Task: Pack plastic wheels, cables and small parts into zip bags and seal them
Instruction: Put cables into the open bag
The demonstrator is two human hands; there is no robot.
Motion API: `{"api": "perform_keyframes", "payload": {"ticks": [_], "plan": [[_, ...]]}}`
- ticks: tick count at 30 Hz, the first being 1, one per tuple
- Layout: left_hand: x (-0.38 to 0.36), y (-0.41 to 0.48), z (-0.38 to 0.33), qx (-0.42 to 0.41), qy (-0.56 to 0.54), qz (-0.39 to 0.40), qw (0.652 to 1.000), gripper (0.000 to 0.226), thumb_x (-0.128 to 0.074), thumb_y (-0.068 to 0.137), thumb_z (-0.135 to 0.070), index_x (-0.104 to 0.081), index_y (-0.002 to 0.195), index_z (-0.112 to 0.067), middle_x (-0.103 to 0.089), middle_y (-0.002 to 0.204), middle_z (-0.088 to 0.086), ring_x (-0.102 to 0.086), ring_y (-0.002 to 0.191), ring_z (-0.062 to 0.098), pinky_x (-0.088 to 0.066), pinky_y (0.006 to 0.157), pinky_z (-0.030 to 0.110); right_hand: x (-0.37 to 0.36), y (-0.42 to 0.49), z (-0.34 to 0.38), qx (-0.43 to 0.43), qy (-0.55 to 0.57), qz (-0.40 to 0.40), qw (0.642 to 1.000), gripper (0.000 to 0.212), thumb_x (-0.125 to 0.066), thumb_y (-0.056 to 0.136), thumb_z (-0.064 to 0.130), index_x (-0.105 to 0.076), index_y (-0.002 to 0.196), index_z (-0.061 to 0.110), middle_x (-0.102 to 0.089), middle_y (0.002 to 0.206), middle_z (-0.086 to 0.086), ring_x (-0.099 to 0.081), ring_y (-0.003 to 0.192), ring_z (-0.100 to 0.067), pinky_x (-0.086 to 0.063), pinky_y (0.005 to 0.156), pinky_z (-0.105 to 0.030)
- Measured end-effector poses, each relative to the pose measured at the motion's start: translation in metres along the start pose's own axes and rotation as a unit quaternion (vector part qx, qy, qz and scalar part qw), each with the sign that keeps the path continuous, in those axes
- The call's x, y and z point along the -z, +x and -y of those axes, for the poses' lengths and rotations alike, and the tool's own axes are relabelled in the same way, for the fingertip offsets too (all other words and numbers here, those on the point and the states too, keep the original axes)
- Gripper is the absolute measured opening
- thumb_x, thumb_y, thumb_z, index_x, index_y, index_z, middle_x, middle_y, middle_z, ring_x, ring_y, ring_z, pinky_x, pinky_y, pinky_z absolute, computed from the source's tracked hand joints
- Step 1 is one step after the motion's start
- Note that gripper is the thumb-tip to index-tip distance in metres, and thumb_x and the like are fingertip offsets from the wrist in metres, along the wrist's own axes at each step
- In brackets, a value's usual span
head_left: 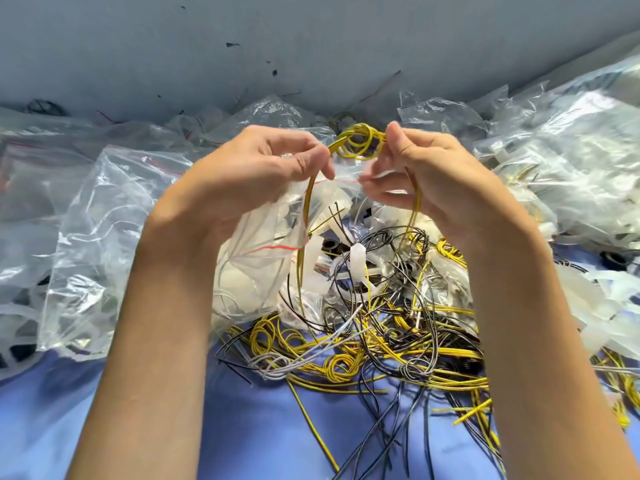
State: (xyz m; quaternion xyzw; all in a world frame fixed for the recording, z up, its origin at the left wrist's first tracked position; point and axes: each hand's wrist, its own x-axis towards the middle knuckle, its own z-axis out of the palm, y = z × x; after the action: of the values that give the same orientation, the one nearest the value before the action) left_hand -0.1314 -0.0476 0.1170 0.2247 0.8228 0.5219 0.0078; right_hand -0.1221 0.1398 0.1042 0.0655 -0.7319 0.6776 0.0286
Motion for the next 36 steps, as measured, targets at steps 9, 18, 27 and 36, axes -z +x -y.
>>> {"api": "perform_keyframes", "payload": {"ticks": [9,18,27,36], "plan": [[-0.001,-0.005,-0.010,0.017,0.081,-0.030,0.996,0.003,-0.076,0.077,-0.024,-0.075,0.081,-0.024,-0.074,0.076,0.000,-0.040,0.040,0.001,-0.032,0.041,0.005,-0.009,0.001,0.004,0.013,0.313,0.073,0.947,0.020,-0.036,0.096,0.019,-0.048,0.105,0.006,-0.074,0.088,-0.012,-0.072,0.090,-0.024,-0.058,0.075,-0.032],[0.011,-0.006,0.001,0.065,0.091,-0.054,0.992,0.011,-0.072,0.081,-0.017,-0.072,0.093,-0.018,-0.073,0.071,0.003,-0.058,0.049,0.001,-0.047,0.058,0.013,-0.015,-0.002,0.002,0.004,0.333,0.073,0.940,0.021,-0.040,0.100,0.020,-0.051,0.088,0.007,-0.068,0.064,-0.009,-0.072,0.071,-0.025,-0.059,0.061,-0.034],[0.001,-0.002,-0.003,0.013,0.061,-0.094,0.994,0.021,-0.061,0.083,-0.001,-0.071,0.094,-0.017,-0.070,0.069,0.004,-0.055,0.044,0.003,-0.039,0.050,0.009,-0.021,-0.001,0.001,-0.044,0.191,0.063,0.979,0.027,-0.039,0.102,0.030,-0.045,0.079,0.016,-0.045,0.073,-0.002,-0.040,0.037,-0.003,-0.030,0.028,-0.011],[-0.012,0.005,-0.002,-0.008,0.082,-0.097,0.992,0.023,-0.059,0.087,-0.008,-0.067,0.103,-0.022,-0.064,0.070,-0.002,-0.058,0.049,0.003,-0.045,0.059,0.011,-0.027,0.001,-0.005,0.060,-0.273,0.005,0.960,0.029,-0.051,0.095,0.041,-0.061,0.079,0.019,-0.061,0.071,0.000,-0.060,0.058,-0.010,-0.051,0.055,-0.033]]}}
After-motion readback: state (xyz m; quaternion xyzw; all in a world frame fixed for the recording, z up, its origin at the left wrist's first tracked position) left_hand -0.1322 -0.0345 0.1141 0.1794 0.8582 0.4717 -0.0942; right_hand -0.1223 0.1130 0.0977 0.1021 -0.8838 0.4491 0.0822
